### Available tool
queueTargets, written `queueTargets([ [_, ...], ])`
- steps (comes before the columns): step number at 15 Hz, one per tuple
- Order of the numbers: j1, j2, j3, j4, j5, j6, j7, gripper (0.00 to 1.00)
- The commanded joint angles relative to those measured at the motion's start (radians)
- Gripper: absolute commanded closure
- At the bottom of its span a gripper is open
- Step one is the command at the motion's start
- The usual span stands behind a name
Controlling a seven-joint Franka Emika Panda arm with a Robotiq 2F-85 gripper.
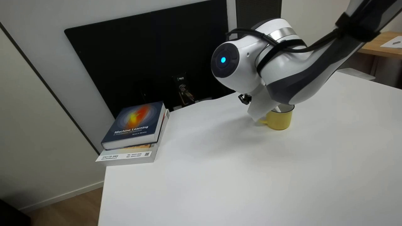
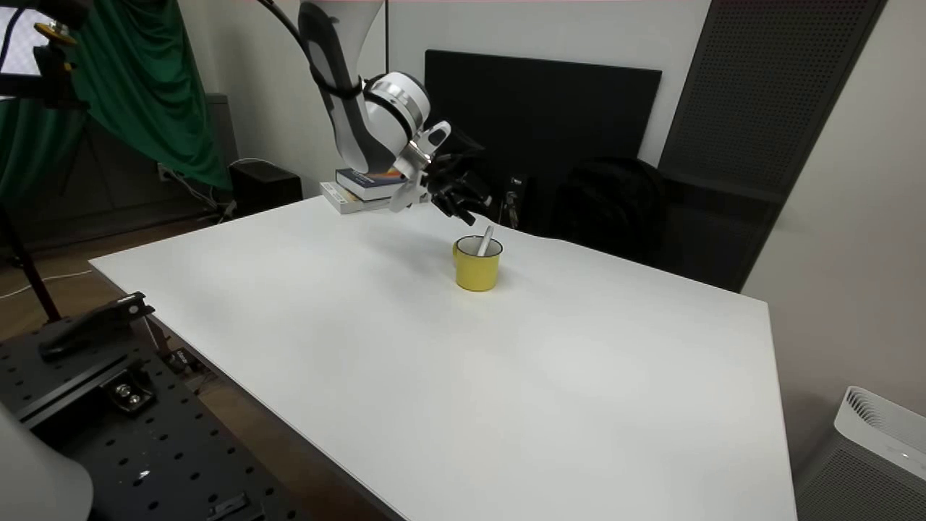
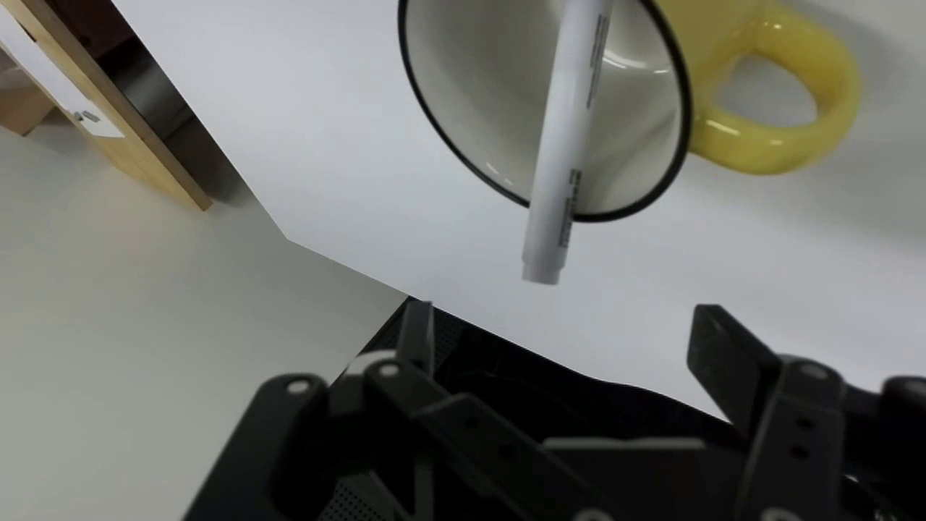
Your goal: Get the marker from the table and place it in the yellow cup
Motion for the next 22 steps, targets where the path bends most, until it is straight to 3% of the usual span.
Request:
queueTargets([
  [1,-0.018,-0.02,0.017,0.015,0.047,0.041,-0.076,0.0],
  [4,-0.036,-0.031,0.034,0.025,0.16,0.053,-0.153,0.0],
  [8,-0.076,-0.048,0.059,0.031,0.412,0.1,-0.333,0.0],
  [17,-0.04,-0.078,-0.002,0.058,0.942,0.128,-0.682,0.0],
  [22,-0.031,-0.085,-0.012,0.061,1.129,0.141,-0.914,0.0],
])
